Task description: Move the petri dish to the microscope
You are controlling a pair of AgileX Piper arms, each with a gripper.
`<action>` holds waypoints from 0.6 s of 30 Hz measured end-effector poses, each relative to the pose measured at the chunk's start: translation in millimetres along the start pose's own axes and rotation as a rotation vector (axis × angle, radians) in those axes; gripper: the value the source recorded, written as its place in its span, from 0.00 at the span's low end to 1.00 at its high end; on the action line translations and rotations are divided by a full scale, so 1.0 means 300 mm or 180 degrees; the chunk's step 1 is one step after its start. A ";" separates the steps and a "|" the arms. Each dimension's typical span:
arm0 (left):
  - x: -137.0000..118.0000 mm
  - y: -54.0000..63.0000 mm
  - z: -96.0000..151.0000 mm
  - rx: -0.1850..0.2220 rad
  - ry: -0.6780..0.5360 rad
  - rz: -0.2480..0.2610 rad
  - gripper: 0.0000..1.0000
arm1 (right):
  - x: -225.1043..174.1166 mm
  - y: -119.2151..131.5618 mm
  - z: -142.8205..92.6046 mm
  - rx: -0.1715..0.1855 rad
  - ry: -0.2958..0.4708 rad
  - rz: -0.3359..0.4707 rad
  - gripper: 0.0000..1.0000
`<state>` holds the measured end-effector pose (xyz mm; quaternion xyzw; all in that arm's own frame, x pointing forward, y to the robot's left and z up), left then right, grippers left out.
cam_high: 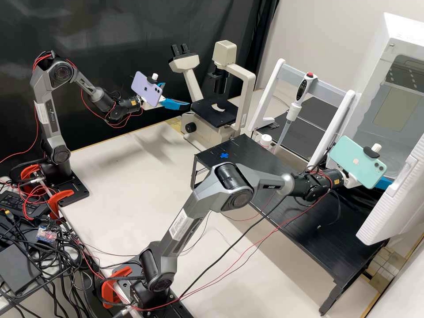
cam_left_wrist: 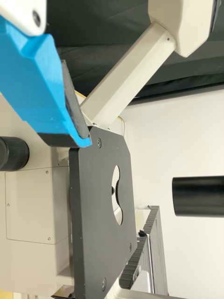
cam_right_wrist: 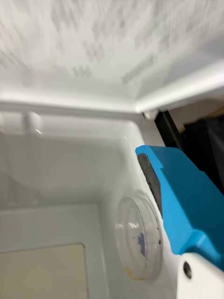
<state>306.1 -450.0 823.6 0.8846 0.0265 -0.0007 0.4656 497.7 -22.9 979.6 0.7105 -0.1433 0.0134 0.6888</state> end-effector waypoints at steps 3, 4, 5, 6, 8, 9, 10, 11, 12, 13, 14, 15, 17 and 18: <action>0.000 0.000 0.000 0.0000 0.0000 0.0000 1.00 | 0.037 -0.024 0.003 -0.0046 -0.0009 -0.0084 1.00; 0.000 0.000 0.000 0.0000 0.0000 0.0000 1.00 | 0.045 -0.031 0.003 -0.0049 -0.0012 -0.0107 1.00; 0.000 0.000 0.000 0.0000 0.0000 0.0000 1.00 | 0.052 -0.042 0.000 -0.0060 -0.0006 -0.0136 1.00; 0.000 0.000 0.000 0.0000 0.0000 0.0000 1.00 | 0.062 -0.046 0.003 -0.0073 -0.0005 -0.0140 1.00; 0.000 0.000 0.000 0.0000 0.0000 0.0000 1.00 | 0.073 -0.057 0.000 -0.0077 0.0017 -0.0148 1.00; 0.000 0.000 0.000 0.0000 0.0000 0.0000 1.00 | 0.078 -0.065 0.001 -0.0071 0.0021 -0.0154 1.00; 0.000 0.000 0.000 0.0000 0.0000 0.0000 1.00 | 0.080 -0.063 0.000 -0.0074 0.0028 -0.0148 1.00; 0.000 0.000 0.000 0.0000 0.0000 0.0000 1.00 | 0.085 -0.066 0.002 -0.0074 0.0031 -0.0145 1.00; 0.000 0.000 0.000 0.0000 0.0000 0.0000 1.00 | 0.087 -0.068 0.001 -0.0074 0.0038 -0.0144 1.00; 0.000 0.000 0.000 0.0000 0.0000 0.0000 1.00 | 0.088 -0.068 0.001 -0.0074 0.0040 -0.0142 1.00; 0.000 0.000 0.000 0.0000 0.0000 0.0000 1.00 | 0.091 -0.069 0.003 -0.0074 0.0041 -0.0141 1.00; 0.000 0.000 0.000 0.0000 0.0000 0.0000 1.00 | 0.093 -0.073 0.005 -0.0084 0.0044 -0.0150 1.00; 0.000 0.000 0.000 0.0000 0.0000 0.0000 1.00 | 0.098 -0.076 0.005 -0.0070 0.0062 -0.0161 0.00; 0.000 0.000 0.000 0.0000 0.0000 0.0000 1.00 | 0.100 -0.075 0.003 -0.0053 0.0076 -0.0164 0.00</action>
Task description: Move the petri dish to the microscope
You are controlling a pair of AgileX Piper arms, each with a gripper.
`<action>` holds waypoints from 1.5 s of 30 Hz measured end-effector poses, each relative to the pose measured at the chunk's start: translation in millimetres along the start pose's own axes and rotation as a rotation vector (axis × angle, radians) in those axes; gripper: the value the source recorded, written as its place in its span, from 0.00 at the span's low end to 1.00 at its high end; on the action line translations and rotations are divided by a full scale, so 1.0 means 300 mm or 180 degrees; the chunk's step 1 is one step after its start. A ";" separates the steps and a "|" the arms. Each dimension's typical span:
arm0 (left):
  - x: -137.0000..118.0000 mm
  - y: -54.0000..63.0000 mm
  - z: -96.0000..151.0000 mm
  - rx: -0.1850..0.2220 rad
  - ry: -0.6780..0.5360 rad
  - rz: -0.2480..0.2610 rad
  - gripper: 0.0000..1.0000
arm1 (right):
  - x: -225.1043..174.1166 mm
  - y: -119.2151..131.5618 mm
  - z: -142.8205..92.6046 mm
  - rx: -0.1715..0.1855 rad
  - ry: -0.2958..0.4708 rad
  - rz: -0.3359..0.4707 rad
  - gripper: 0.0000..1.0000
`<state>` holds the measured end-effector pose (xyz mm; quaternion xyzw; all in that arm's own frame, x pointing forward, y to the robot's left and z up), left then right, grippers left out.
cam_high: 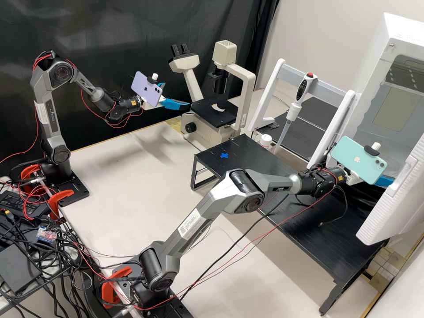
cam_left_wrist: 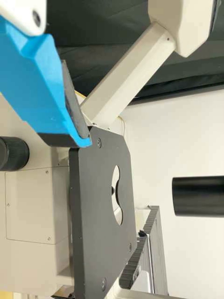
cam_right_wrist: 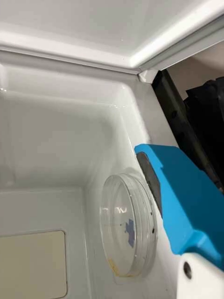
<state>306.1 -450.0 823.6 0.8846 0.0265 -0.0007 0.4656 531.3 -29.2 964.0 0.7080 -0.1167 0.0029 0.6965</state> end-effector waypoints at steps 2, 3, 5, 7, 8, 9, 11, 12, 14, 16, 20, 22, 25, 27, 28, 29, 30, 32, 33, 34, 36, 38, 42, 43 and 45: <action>0.000 0.000 0.000 0.0000 0.0000 0.0000 1.00 | 0.003 -0.002 0.000 0.0002 0.0013 -0.0015 0.00; 0.000 0.000 0.000 0.0000 0.0000 0.0000 1.00 | 0.004 -0.001 -0.002 0.0021 0.0004 -0.0024 0.00; 0.000 0.000 0.000 0.0000 0.0000 0.0000 1.00 | 0.004 -0.003 -0.001 0.0022 -0.0014 -0.0051 0.00; 0.000 0.000 0.000 0.0000 0.0000 0.0000 1.00 | 0.006 -0.003 -0.002 0.0027 -0.0009 -0.0066 0.00; 0.000 0.000 0.000 0.0000 0.0000 0.0000 1.00 | 0.008 -0.004 -0.002 0.0024 -0.0010 -0.0079 0.00; 0.000 0.000 0.000 0.0000 0.0000 0.0000 1.00 | 0.009 -0.007 -0.001 0.0022 -0.0005 -0.0090 0.00; 0.000 0.000 0.000 0.0000 0.0000 0.0000 1.00 | 0.010 -0.009 0.004 0.0041 -0.0021 -0.0123 0.00; 0.000 0.000 0.000 0.0000 0.0000 0.0000 1.00 | 0.010 -0.007 0.006 0.0048 -0.0036 -0.0137 0.00; 0.000 0.000 0.000 0.0000 0.0000 0.0000 1.00 | 0.011 -0.005 0.011 0.0061 -0.0041 -0.0157 0.00; 0.000 0.000 0.000 0.0000 0.0000 0.0000 1.00 | 0.011 -0.002 0.018 0.0077 -0.0049 -0.0180 0.00; 0.000 0.000 0.000 0.0000 0.0000 0.0000 1.00 | 0.010 0.006 0.030 0.0080 -0.0067 -0.0218 0.00; 0.000 0.000 0.000 0.0000 0.0000 0.0000 1.00 | 0.010 0.011 0.036 0.0097 -0.0081 -0.0228 0.00; 0.000 0.000 0.000 0.0000 0.0000 0.0000 1.00 | 0.010 0.016 0.040 0.0086 -0.0118 -0.0257 0.00; 0.000 0.000 0.000 0.0000 0.0000 0.0000 1.00 | 0.010 0.023 0.043 0.0039 -0.0121 -0.0263 0.00; 0.000 0.000 0.000 0.0000 0.0000 0.0000 1.00 | 0.010 0.026 0.045 0.0008 -0.0120 -0.0265 0.00; 0.000 0.000 0.000 0.0000 0.0000 0.0000 1.00 | 0.010 0.026 0.046 -0.0022 -0.0119 -0.0273 0.00; 0.000 0.000 0.000 0.0000 0.0000 0.0000 1.00 | 0.009 0.027 0.047 -0.0051 -0.0119 -0.0280 0.00; 0.000 0.000 0.000 0.0000 0.0000 0.0000 1.00 | 0.009 0.025 0.046 -0.0123 -0.0105 -0.0300 0.00; 0.000 0.000 0.000 0.0000 0.0000 0.0000 1.00 | 0.009 0.025 0.044 -0.0136 -0.0089 -0.0300 0.00; 0.000 0.000 0.000 0.0000 0.0000 0.0000 1.00 | 0.009 0.025 0.042 -0.0154 -0.0065 -0.0301 0.00; 0.000 0.000 0.000 0.0000 0.0000 0.0000 1.00 | 0.009 0.024 0.041 -0.0188 -0.0053 -0.0307 0.00; 0.000 0.000 0.000 0.0000 0.0000 0.0000 1.00 | 0.009 0.024 0.040 -0.0208 -0.0036 -0.0310 0.00; 0.000 0.000 0.000 0.0000 0.0000 0.0000 1.00 | 0.009 0.024 0.039 -0.0221 -0.0028 -0.0312 0.00; 0.000 0.000 0.000 0.0000 0.0000 0.0000 1.00 | 0.009 0.024 0.039 -0.0221 -0.0028 -0.0312 0.00; 0.000 0.000 0.000 0.0000 0.0000 0.0000 1.00 | 0.009 0.024 0.039 -0.0221 -0.0028 -0.0312 0.00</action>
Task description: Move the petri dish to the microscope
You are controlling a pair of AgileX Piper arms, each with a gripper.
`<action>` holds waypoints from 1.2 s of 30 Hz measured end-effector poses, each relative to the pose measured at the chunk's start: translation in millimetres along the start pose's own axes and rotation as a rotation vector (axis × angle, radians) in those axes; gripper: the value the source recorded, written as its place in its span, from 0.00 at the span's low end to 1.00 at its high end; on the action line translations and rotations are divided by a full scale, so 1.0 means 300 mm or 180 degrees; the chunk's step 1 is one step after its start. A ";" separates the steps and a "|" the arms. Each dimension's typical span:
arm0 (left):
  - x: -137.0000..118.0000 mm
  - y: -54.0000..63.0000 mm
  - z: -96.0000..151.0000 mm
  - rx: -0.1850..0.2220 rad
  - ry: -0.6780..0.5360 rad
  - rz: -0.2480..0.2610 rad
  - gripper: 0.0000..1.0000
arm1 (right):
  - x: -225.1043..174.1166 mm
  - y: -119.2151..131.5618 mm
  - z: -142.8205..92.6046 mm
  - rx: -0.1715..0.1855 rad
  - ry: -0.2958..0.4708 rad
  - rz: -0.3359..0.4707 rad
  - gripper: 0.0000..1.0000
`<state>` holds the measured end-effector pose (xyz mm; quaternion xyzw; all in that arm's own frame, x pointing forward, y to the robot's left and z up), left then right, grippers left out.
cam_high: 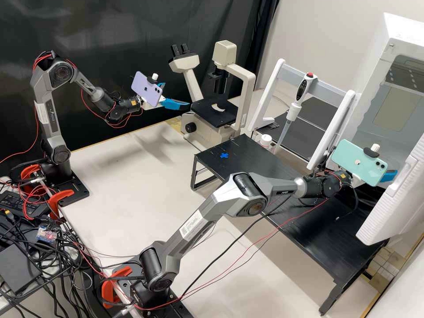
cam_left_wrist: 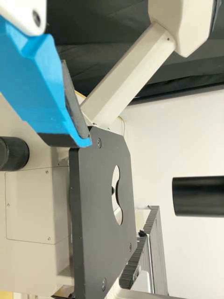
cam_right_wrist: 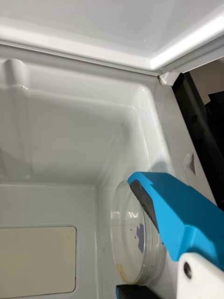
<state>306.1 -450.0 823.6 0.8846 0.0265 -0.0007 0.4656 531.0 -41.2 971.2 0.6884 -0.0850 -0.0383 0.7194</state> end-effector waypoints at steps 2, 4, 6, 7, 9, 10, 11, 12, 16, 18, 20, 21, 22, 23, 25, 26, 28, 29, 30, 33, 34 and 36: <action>0.000 0.000 0.000 0.0000 0.0000 0.0000 1.00 | 0.000 0.000 0.000 0.0000 0.0000 0.0000 0.00; 0.000 0.000 0.000 0.0000 0.0000 0.0000 1.00 | 0.000 0.000 0.000 0.0000 0.0000 0.0000 0.00; 0.000 0.000 0.000 0.0000 0.0000 0.0000 1.00 | 0.000 0.000 0.000 0.0000 0.0000 0.0000 0.00; 0.000 0.000 0.000 0.0000 0.0000 0.0000 1.00 | 0.000 0.000 0.000 0.0000 0.0000 0.0000 0.00; 0.000 0.000 0.000 0.0000 0.0000 0.0000 1.00 | 0.000 0.000 0.000 0.0000 0.0000 0.0000 0.00; 0.000 0.000 0.000 0.0000 0.0000 0.0000 1.00 | 0.000 0.000 0.000 0.0000 0.0000 0.0000 0.00; 0.000 0.000 0.000 0.0000 0.0000 0.0000 1.00 | 0.000 0.000 0.000 0.0000 0.0000 0.0000 0.00; 0.000 0.000 0.000 0.0000 0.0000 0.0000 1.00 | 0.000 0.000 0.000 0.0000 0.0000 0.0000 0.00; 0.000 0.000 0.000 0.0000 0.0000 0.0000 1.00 | -0.008 0.017 0.001 -0.0031 0.0021 0.0024 0.00; 0.000 0.000 0.000 0.0000 0.0000 0.0000 1.00 | -0.017 0.032 0.002 -0.0048 0.0034 0.0047 0.00; 0.000 0.000 0.000 0.0000 0.0000 0.0000 1.00 | -0.024 0.041 0.004 -0.0047 0.0023 0.0057 0.00; 0.000 0.000 0.000 0.0000 0.0000 0.0000 1.00 | -0.030 0.051 0.005 -0.0047 0.0016 0.0071 0.00; 0.000 0.000 0.000 0.0000 0.0000 0.0000 1.00 | -0.031 0.053 0.006 -0.0046 0.0018 0.0073 0.00; 0.000 0.000 0.000 0.0000 0.0000 0.0000 1.00 | -0.036 0.060 0.009 -0.0045 0.0013 0.0082 0.00; 0.000 0.000 0.000 0.0000 0.0000 0.0000 1.00 | -0.045 0.069 0.009 -0.0044 0.0004 0.0093 0.00; 0.000 0.000 0.000 0.0000 0.0000 0.0000 1.00 | -0.049 0.071 0.013 -0.0048 -0.0011 0.0088 0.00; 0.000 0.000 0.000 0.0000 0.0000 0.0000 1.00 | -0.057 0.074 0.020 -0.0042 0.0004 0.0088 0.00; 0.000 0.000 0.000 0.0000 0.0000 0.0000 1.00 | -0.060 0.078 0.021 -0.0041 0.0010 0.0094 0.00; 0.000 0.000 0.000 0.0000 0.0000 0.0000 1.00 | -0.067 0.080 0.026 -0.0037 0.0019 0.0093 0.00; 0.000 0.000 0.000 0.0000 0.0000 0.0000 1.00 | -0.091 0.087 0.029 -0.0020 0.0070 0.0095 0.00; 0.000 0.000 0.000 0.0000 0.0000 0.0000 1.00 | -0.098 0.091 0.029 -0.0009 0.0064 0.0099 0.00; 0.000 0.000 0.000 0.0000 0.0000 0.0000 1.00 | -0.117 0.106 0.026 0.0046 0.0061 0.0138 0.00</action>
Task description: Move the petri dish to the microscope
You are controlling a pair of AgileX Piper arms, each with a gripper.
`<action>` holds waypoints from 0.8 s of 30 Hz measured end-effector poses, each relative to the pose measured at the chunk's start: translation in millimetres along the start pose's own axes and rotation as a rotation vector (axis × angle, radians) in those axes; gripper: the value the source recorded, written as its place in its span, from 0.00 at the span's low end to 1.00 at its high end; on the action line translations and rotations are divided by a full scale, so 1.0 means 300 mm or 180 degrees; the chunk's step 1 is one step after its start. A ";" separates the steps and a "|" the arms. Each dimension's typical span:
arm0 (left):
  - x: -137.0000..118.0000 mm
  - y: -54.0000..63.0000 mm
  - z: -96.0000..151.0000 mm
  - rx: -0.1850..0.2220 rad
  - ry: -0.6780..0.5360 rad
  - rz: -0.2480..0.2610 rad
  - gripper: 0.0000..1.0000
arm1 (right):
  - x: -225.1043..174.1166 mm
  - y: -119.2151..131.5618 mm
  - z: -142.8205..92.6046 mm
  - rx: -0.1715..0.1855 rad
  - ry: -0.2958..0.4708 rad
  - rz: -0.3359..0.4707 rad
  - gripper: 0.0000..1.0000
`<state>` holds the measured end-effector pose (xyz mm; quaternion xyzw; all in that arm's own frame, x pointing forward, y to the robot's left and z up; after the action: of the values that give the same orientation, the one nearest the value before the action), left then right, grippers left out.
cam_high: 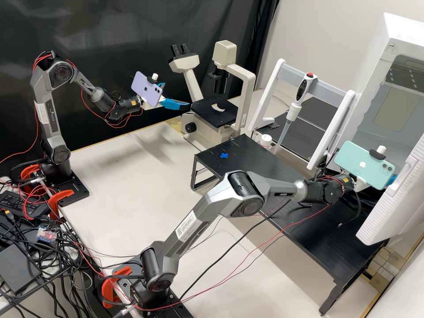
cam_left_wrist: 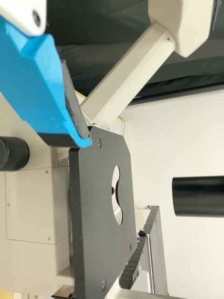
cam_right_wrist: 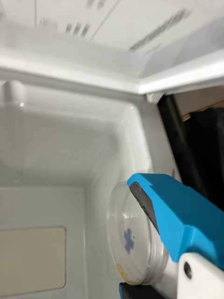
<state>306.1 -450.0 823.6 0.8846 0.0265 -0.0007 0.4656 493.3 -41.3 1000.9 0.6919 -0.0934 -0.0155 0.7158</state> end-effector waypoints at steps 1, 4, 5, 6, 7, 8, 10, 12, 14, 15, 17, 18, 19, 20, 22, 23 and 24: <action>0.000 0.000 0.000 0.0000 0.0000 0.0000 1.00 | -0.015 0.000 0.005 0.0011 -0.0009 0.0003 0.00; 0.000 0.000 0.000 0.0000 0.0000 0.0000 1.00 | -0.061 0.007 0.016 0.0011 -0.0027 0.0042 0.00; 0.000 0.000 0.000 0.0000 0.0000 0.0000 1.00 | -0.081 0.012 0.020 0.0009 -0.0044 0.0059 0.00; 0.000 0.000 0.000 0.0000 0.0000 0.0000 1.00 | -0.089 0.013 0.022 0.0013 -0.0062 0.0065 0.00; 0.000 0.000 0.000 0.0000 0.0000 0.0000 1.00 | -0.104 0.019 0.026 0.0026 -0.0066 0.0095 0.00; 0.000 0.000 0.000 0.0000 0.0000 0.0000 1.00 | -0.125 0.020 0.029 0.0056 -0.0064 0.0113 0.00; 0.000 0.000 0.000 0.0000 0.0000 0.0000 1.00 | -0.180 0.020 0.032 0.0113 -0.0038 0.0165 0.00; 0.000 0.000 0.000 0.0000 0.0000 0.0000 1.00 | -0.222 0.024 0.028 0.0146 0.0002 0.0219 0.00; 0.000 0.000 0.000 0.0000 0.0000 0.0000 1.00 | -0.265 0.031 0.013 0.0162 0.0071 0.0292 0.00; 0.000 0.000 0.000 0.0000 0.0000 0.0000 1.00 | -0.300 0.030 0.004 0.0192 0.0133 0.0335 0.00; 0.000 0.000 0.000 0.0000 0.0000 0.0000 1.00 | -0.348 0.024 -0.014 0.0209 0.0252 0.0377 0.00; 0.000 0.000 0.000 0.0000 0.0000 0.0000 1.00 | -0.378 0.017 -0.021 0.0217 0.0293 0.0382 0.00; 0.000 0.000 0.000 0.0000 0.0000 0.0000 1.00 | -0.405 0.014 -0.033 0.0222 0.0370 0.0408 0.00; 0.000 0.000 0.000 0.0000 0.0000 0.0000 1.00 | -0.432 0.011 -0.044 0.0226 0.0437 0.0432 0.00; 0.000 0.000 0.000 0.0000 0.0000 0.0000 1.00 | -0.454 0.009 -0.052 0.0229 0.0483 0.0448 0.00; 0.000 0.000 0.000 0.0000 0.0000 0.0000 1.00 | -0.494 -0.001 -0.071 0.0249 0.0577 0.0470 0.00; 0.000 0.000 0.000 0.0000 0.0000 0.0000 1.00 | -0.522 -0.024 -0.076 0.0272 0.0592 0.0430 0.00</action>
<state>306.1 -450.0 823.6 0.8846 0.0265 -0.0007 0.4656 343.8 4.6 975.5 0.7123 -0.0735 0.1010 0.6907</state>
